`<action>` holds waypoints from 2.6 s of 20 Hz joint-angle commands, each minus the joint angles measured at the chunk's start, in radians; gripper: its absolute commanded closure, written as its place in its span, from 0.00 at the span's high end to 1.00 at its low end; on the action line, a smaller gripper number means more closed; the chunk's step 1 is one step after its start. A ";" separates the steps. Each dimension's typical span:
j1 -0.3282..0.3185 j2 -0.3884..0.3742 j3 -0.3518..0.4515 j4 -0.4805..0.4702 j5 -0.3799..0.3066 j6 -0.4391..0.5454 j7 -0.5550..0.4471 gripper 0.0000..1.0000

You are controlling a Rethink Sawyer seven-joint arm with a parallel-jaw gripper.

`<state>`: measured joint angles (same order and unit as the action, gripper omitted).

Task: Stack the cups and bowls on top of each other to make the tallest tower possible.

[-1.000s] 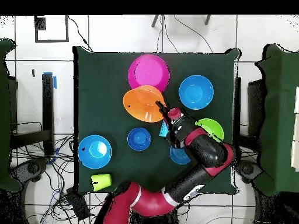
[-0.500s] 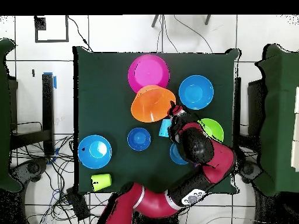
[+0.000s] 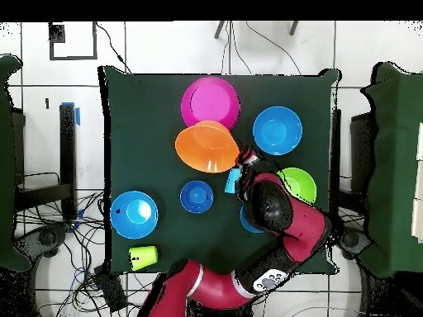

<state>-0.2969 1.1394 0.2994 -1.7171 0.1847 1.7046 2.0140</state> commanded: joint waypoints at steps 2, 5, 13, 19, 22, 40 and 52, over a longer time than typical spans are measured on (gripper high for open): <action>0.063 0.237 0.234 -0.108 -0.117 0.069 0.031 1.00; 0.097 0.219 0.269 -0.076 -0.082 0.060 0.145 1.00; 0.242 0.085 0.442 0.083 0.165 0.123 0.593 1.00; 0.309 -0.013 0.492 0.104 0.154 0.245 0.973 1.00; 0.327 -0.064 0.513 0.137 0.180 0.304 1.144 1.00; 0.363 0.122 0.388 0.079 0.097 0.024 0.693 1.00; 0.347 0.158 0.341 0.091 0.098 -0.088 0.608 1.00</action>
<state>0.0585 1.0641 0.4929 -1.6448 0.3484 1.6447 2.8969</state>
